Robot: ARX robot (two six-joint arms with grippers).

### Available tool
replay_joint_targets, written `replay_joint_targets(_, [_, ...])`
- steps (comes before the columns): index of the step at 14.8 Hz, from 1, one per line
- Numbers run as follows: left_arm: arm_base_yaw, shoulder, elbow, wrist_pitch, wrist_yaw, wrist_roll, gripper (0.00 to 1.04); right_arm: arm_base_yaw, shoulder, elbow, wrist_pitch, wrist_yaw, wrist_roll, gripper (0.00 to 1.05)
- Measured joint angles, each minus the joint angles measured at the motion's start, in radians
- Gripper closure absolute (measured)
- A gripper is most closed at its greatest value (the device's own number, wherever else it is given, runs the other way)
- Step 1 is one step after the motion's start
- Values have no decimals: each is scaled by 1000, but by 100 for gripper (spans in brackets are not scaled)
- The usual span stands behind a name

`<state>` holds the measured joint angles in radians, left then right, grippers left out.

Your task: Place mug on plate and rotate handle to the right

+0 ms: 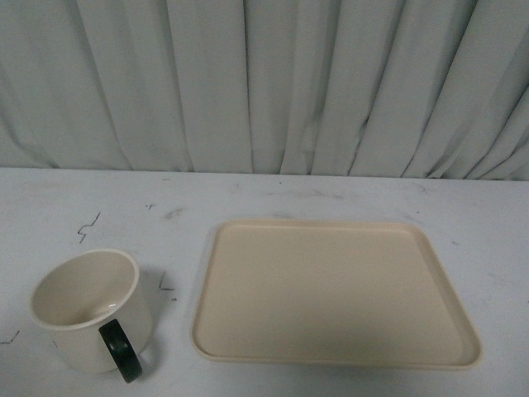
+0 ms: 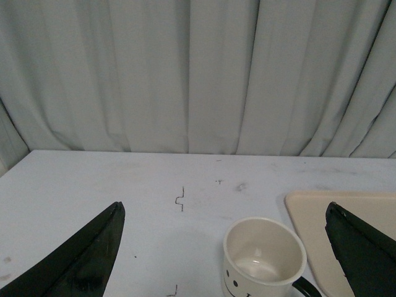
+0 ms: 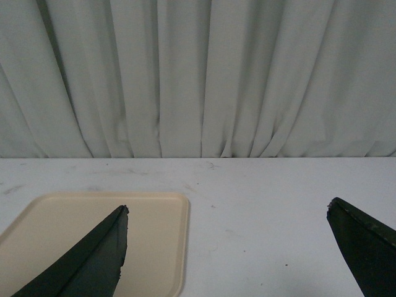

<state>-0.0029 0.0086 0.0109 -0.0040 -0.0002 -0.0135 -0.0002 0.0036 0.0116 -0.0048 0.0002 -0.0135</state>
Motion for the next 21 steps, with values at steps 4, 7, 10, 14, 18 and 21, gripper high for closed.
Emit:
replay_joint_targets(4, [-108, 256, 66, 170, -75, -22, 7, 0, 0, 0, 0, 0, 0, 6])
replay_joint_targets(7, [-130, 551, 167, 207, -92, -38, 7, 0, 0, 0, 0, 0, 0, 6])
replay_joint_targets(10, [-156, 870, 319, 182, -50, -39, 7, 0, 0, 0, 0, 0, 0, 6])
replay_joint_targets(14, [-105, 1199, 412, 182, 44, -32, 7, 0, 0, 0, 0, 0, 0, 6])
replay_joint_targets(18, [-25, 1435, 472, 230, 88, -35, 7, 0, 0, 0, 0, 0, 0, 6])
replay_joint_targets(21, [-5, 1543, 513, 248, 103, -32, 7, 0, 0, 0, 0, 0, 0, 6])
